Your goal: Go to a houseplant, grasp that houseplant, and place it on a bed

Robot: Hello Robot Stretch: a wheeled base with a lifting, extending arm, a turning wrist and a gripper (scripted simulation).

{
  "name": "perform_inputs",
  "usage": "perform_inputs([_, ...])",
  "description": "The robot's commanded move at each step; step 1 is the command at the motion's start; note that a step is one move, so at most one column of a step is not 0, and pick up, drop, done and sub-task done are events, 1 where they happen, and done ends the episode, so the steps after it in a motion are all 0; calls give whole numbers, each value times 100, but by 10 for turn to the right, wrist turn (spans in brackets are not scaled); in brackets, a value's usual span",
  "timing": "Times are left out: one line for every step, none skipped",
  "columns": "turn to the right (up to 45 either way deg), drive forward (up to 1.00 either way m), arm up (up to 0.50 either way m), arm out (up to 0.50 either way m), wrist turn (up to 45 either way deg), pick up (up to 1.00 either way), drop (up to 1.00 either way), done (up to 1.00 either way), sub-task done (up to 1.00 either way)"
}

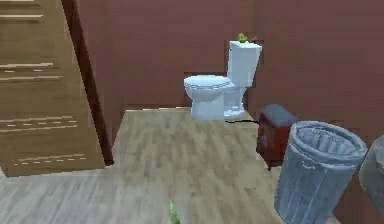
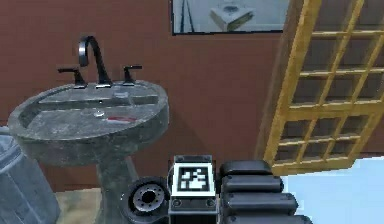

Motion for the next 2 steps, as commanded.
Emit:
perform_inputs([0,15,0,0,0,0,0,0,0])
perform_inputs([-270,0,0,0,0,0,0,0,0])
